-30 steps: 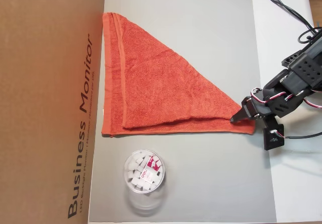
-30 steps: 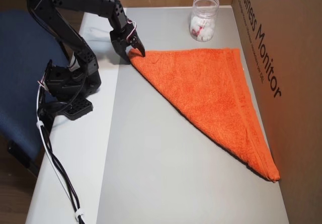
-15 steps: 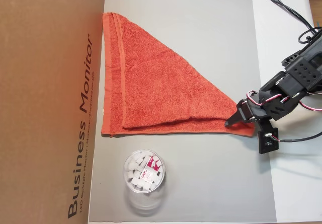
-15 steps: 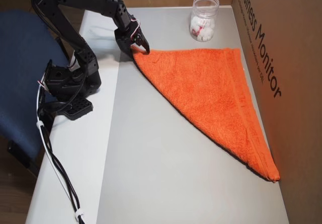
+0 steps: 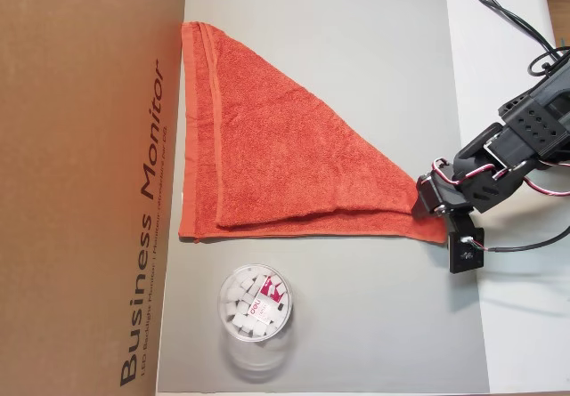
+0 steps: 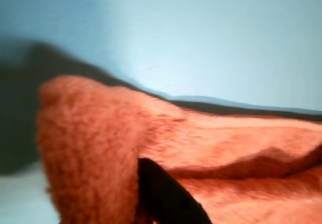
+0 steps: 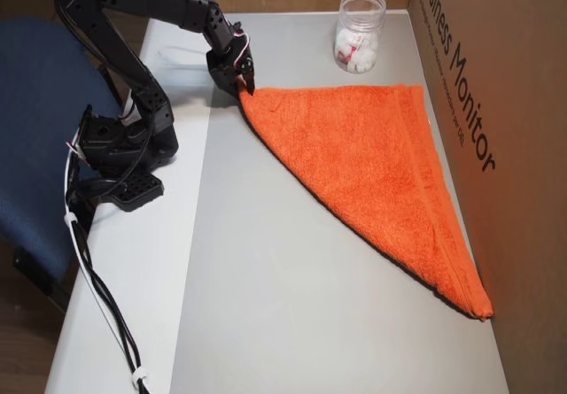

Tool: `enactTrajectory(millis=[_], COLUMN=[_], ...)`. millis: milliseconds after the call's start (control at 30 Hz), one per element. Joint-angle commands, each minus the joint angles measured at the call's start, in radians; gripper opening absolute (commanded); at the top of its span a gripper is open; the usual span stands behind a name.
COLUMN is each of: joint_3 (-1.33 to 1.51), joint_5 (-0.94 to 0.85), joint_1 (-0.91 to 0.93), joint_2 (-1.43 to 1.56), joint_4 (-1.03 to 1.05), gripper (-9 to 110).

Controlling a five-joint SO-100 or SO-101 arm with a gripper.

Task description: Fold the blanket.

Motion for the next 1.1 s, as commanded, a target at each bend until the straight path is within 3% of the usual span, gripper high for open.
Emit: enactTrajectory(millis=[0,367,600,1067], joint_3=[-0.032,-0.025,-0.046,-0.225], joint_5=[0.009,0.017,0.216,0.408], joint_1=[0.044,0.253,0.265,0.321], joint_2=[0.015,0.117,0.163,0.206], joint_4=[-0.072,-0.077,-0.086,-0.086], gripper=[0,0,0,0])
